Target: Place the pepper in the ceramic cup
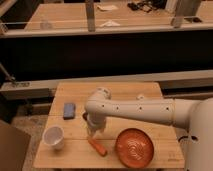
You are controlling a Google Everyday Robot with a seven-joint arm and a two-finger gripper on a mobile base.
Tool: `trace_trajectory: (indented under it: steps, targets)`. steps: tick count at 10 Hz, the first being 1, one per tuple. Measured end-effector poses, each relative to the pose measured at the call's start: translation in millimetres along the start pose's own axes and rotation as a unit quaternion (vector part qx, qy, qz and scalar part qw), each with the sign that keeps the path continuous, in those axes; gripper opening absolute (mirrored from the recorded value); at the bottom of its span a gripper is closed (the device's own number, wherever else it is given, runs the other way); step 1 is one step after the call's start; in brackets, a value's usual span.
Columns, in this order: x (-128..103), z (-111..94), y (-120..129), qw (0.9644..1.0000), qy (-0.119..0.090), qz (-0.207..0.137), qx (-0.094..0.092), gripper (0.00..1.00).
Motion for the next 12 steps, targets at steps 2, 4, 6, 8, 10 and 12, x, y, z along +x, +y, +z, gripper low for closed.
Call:
trace_trajectory:
  steps: [2,4,6,8,10,12]
  targets:
    - [-3,-1,3,1.0000,-0.003,-0.005,-0.001,0.80]
    - [-12,0,14,1.0000,-0.003,0.003,0.001,0.80]
    - [-12,13,8,0.9999,-0.004,0.012,0.007,0.80]
    - [-12,23,4,0.9996,-0.005,0.023,0.013,0.80]
    - [-17,23,12,0.9992,-0.005,0.037,0.017,0.80]
    - [-16,28,13,0.9992,-0.005,0.035,0.017,0.80]
